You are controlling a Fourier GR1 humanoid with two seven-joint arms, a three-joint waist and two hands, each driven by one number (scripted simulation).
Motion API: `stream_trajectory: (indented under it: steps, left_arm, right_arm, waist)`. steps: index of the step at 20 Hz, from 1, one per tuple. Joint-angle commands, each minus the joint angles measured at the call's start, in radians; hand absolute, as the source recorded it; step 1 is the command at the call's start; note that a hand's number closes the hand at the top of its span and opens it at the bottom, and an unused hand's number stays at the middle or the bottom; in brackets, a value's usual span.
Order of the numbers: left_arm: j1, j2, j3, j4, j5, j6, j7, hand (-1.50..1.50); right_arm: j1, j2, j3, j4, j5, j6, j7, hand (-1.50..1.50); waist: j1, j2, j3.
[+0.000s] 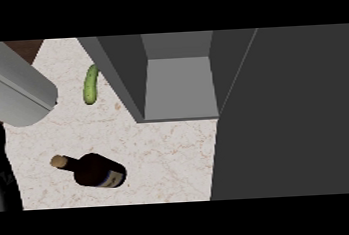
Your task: Pick up the wine, place it into the cabinet and close the cabinet
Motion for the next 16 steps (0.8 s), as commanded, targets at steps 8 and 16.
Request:
stream_trajectory:
  steps: [8,16]
  left_arm:
    - [0.156,-0.011,0.028,-0.035,0.129,0.022,0.086,-1.50]
    - [0.328,-0.011,0.125,0.048,0.221,0.138,-0.089,-1.50]
  right_arm:
    - [0.081,-0.041,-0.090,-0.076,-0.021,0.024,-0.037,-1.50]
    - [0.087,-0.019,-0.124,-0.041,-0.043,0.061,-0.083,-1.50]
  waist:
    - [-0.012,0.008,-0.001]
    - [-0.003,0.012,-0.002]
